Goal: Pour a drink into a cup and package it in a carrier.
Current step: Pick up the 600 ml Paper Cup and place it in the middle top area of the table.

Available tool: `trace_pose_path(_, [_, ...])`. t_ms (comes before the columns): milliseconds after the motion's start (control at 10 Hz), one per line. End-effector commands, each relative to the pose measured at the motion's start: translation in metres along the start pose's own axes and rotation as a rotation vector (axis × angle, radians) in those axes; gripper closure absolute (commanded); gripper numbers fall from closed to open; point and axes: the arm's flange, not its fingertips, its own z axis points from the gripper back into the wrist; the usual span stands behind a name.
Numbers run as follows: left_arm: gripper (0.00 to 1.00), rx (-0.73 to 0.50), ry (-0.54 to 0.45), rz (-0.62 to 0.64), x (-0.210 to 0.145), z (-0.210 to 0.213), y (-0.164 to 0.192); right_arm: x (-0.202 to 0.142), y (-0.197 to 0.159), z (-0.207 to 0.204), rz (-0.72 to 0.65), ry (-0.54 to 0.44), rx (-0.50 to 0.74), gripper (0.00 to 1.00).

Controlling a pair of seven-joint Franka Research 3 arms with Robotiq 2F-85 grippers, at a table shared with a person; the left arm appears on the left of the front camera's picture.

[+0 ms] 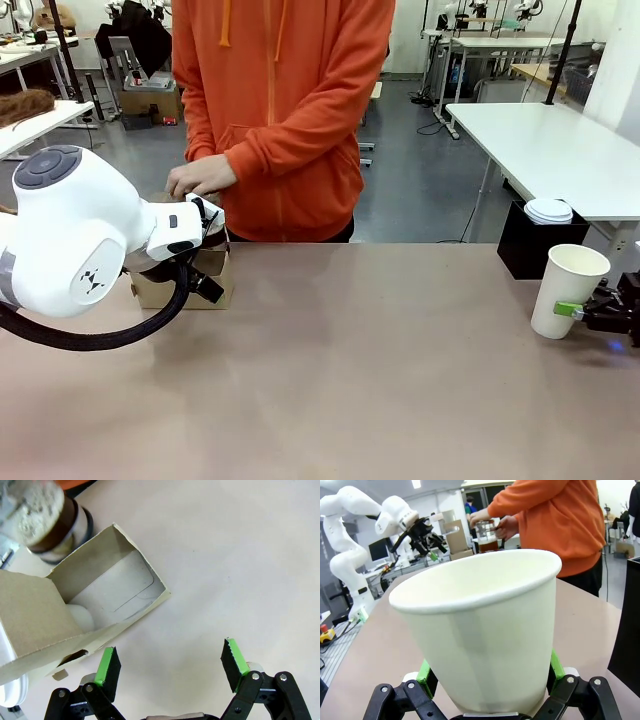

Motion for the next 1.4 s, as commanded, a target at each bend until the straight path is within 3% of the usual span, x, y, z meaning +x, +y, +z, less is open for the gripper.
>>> trace_pose_path(0, [0.00, -0.001, -0.001, 0.001, 0.000, 0.000, 0.000, 0.003, 0.003, -0.005, 0.004, -0.008, -0.040, 0.20])
trace_pose_path(100, [0.00, -0.001, -0.001, 0.001, 0.000, 0.000, 0.000, 0.004, 0.000, 0.000, -0.036, 0.006, -0.044, 0.05])
trace_pose_path(400, [0.00, -0.001, -0.001, 0.001, 0.000, 0.000, 0.000, 0.000, 0.000, 0.000, 0.001, -0.001, -0.001, 0.05])
trace_pose_path(600, [0.00, -0.001, -0.001, 0.001, 0.000, 0.000, 0.000, 0.010, 0.009, 0.004, -0.006, -0.039, -0.048, 0.04])
trace_pose_path(800, [0.00, -0.001, -0.001, 0.001, 0.000, 0.000, 0.000, 0.019, 0.004, -0.009, 0.012, 0.011, -0.125, 0.04])
trace_pose_path(900, [0.00, -0.001, -0.001, 0.001, 0.000, 0.000, 0.000, 0.017, -0.002, -0.015, 0.019, 0.019, -0.137, 0.23])
trace_pose_path(1000, [0.00, -0.001, -0.001, 0.001, 0.000, 0.000, 0.000, 0.014, -0.004, -0.015, -0.048, 0.035, -0.111, 0.23])
trace_pose_path(1100, [0.00, -0.001, -0.001, 0.001, 0.000, 0.000, 0.000, 0.014, -0.003, 0.001, 0.028, 0.002, -0.090, 0.23])
trace_pose_path(1300, [0.00, -0.001, -0.001, 0.001, 0.000, 0.000, 0.000, 0.015, -0.004, -0.004, 0.014, 0.009, -0.089, 0.20])
